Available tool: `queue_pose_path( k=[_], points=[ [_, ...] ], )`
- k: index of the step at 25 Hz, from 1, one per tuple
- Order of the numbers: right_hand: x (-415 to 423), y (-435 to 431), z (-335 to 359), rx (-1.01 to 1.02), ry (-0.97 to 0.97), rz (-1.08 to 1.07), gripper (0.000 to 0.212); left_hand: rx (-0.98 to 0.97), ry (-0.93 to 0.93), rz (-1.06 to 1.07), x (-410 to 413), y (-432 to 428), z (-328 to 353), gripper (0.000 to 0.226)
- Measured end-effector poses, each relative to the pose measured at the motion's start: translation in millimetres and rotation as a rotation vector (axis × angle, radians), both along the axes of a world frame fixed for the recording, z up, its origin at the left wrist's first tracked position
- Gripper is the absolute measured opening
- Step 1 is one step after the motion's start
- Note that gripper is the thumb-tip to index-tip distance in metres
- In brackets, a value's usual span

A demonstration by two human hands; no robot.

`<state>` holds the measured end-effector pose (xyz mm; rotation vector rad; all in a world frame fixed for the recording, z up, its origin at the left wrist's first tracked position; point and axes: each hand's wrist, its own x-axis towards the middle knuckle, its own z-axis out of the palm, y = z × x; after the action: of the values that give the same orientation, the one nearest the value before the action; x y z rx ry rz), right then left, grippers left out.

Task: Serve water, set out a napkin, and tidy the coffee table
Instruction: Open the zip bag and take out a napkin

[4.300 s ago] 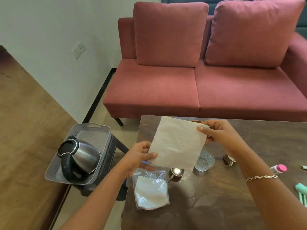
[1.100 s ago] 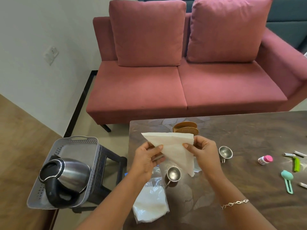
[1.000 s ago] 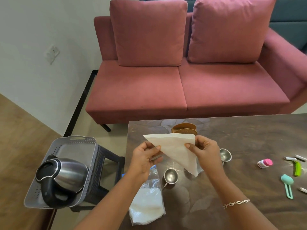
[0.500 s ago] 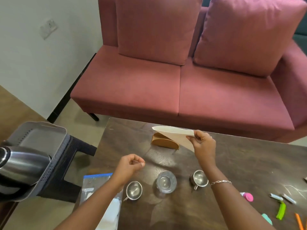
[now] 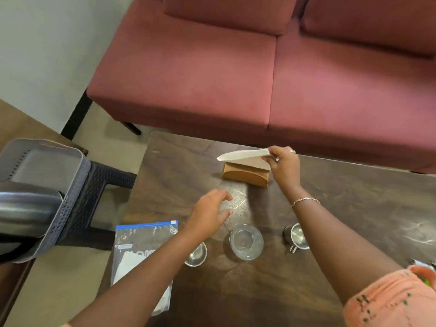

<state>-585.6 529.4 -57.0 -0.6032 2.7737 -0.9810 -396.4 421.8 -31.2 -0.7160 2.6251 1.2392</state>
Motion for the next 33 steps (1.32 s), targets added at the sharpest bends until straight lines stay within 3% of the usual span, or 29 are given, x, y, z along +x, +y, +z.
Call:
queue_pose_path(
  k=[10,16,24,33],
  points=[
    [-6,-2,-54,0.151,-0.046,0.145,0.008,0.044,-0.067,-0.063,-13,-1,-29,0.027],
    [-5,2,-66,0.211,-0.139,0.191,0.026,0.021,-0.078,-0.108,-21,2,-34,0.032],
    [11,25,-33,0.055,-0.050,0.086,0.024,0.022,-0.077,-0.107,-13,6,-19,0.033],
    [104,81,-1,-0.044,-0.001,0.022,0.022,0.050,-0.126,-0.139,24,23,-12,0.043]
  ],
)
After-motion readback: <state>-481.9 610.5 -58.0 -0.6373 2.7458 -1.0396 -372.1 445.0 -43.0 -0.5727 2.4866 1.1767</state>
